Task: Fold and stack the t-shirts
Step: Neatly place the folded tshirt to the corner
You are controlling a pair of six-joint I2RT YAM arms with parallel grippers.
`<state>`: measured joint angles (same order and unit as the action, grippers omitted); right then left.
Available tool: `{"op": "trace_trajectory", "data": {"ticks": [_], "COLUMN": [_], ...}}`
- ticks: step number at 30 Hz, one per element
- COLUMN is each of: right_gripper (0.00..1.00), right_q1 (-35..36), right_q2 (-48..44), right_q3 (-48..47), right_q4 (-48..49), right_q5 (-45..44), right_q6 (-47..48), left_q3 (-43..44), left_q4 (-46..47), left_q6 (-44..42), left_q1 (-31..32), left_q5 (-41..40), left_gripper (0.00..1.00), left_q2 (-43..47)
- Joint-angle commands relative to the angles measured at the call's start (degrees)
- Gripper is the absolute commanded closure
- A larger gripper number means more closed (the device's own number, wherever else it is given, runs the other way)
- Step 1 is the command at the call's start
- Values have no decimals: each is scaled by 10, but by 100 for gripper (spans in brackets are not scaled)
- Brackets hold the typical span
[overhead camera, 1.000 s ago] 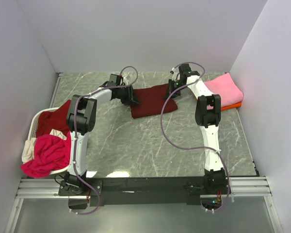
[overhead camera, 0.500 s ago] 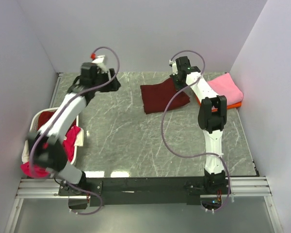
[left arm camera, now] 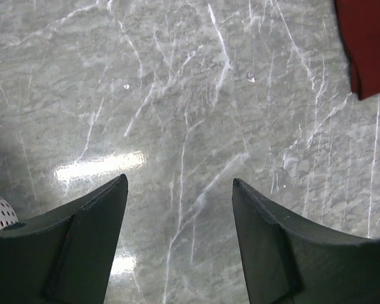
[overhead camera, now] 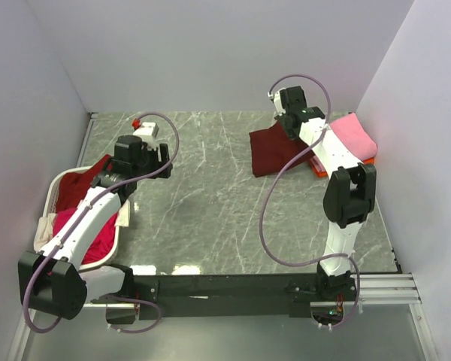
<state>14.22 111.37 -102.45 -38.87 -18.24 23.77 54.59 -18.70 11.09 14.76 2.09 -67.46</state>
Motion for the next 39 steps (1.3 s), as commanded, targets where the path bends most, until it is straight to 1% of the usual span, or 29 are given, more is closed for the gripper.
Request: {"op": "trace_trajectory", "data": {"ticks": [1, 7, 10, 15, 39], "right_gripper": [100, 100, 100, 100, 100], "right_q1": [-3, -7, -13, -29, -47], "right_q2": [-62, -101, -107, -98, -140], "right_q3": [18, 48, 44, 23, -13], "right_q4": [49, 79, 87, 76, 70], "right_q5": [-59, -70, -72, -70, -57], "right_q6": [49, 102, 120, 135, 182], "left_q3": [14, 9, 7, 8, 6], "left_q4": [22, 24, 24, 24, 23], "left_q6": [-17, -21, -23, -24, -29], "left_q1": [1, 1, 1, 1, 1], "left_q5": [-1, 11, 10, 12, 16], "left_gripper": [28, 28, 28, 28, 28], "left_q2": [16, 30, 35, 37, 38]}}
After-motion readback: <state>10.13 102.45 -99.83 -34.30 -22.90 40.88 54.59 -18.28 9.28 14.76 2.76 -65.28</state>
